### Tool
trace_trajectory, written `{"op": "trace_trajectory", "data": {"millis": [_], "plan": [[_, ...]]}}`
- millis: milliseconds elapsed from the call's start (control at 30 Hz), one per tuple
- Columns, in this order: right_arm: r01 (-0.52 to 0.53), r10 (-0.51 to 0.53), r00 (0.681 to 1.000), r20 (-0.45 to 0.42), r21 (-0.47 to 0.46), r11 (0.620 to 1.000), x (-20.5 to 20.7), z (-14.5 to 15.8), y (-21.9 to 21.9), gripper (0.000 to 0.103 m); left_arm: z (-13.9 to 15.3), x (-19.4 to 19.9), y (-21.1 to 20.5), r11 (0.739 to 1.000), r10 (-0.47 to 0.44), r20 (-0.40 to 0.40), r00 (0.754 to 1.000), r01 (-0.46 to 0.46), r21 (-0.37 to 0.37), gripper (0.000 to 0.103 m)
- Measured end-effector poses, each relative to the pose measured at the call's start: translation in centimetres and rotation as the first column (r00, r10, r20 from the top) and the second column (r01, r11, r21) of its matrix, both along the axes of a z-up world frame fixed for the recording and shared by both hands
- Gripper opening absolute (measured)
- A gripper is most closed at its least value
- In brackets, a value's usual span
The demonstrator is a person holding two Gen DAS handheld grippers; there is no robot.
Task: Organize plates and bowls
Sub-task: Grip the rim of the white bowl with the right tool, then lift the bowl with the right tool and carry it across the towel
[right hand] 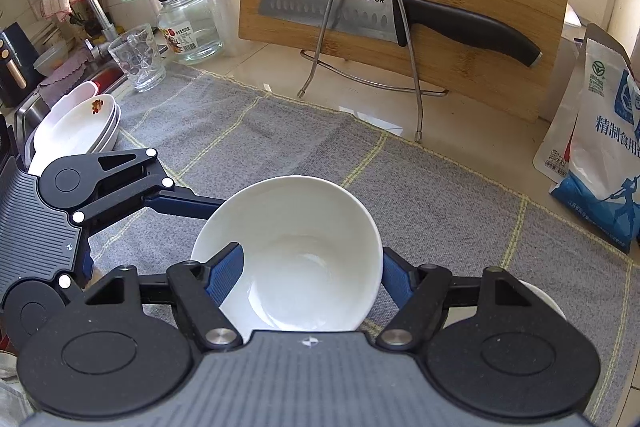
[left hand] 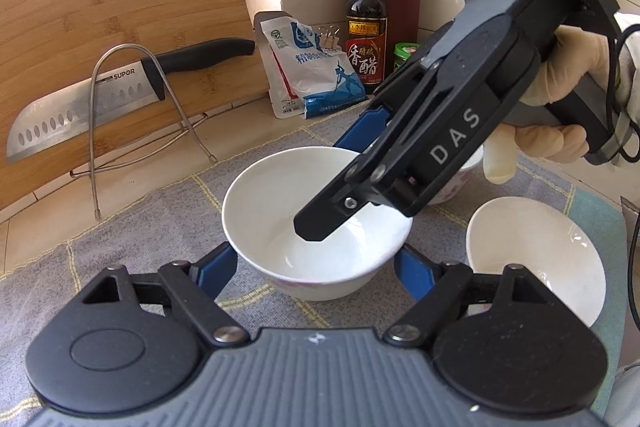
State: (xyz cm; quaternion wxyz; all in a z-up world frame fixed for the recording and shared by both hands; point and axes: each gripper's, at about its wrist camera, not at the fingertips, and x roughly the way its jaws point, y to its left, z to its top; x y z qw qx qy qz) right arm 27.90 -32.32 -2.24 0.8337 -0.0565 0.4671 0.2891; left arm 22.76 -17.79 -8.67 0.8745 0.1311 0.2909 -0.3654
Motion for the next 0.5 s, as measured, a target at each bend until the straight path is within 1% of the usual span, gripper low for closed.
{"op": "trace_trajectory", "data": {"millis": [267,367,500], "plan": [[-0.001,0.001,1.000,0.013,0.023,1.000,-2.4,1.6,2.4,0.079,1.8,-2.6,2.3,1.000,0.012,0.008,1.000,-0.012,0.003,0.085],[-0.002,0.002,1.000,0.019,0.022,1.000,-3.5,2.0,3.7,0.079,2.4,-3.6,3.3,1.000,0.017,0.004,1.000,-0.017,-0.001,0.085],[0.003,-0.003,1.000,0.009,0.043,0.999,-4.9,2.1,5.2,0.079,2.7,-5.2,5.1,1.000,0.012,0.009,1.000,-0.012,0.006,0.085]]}}
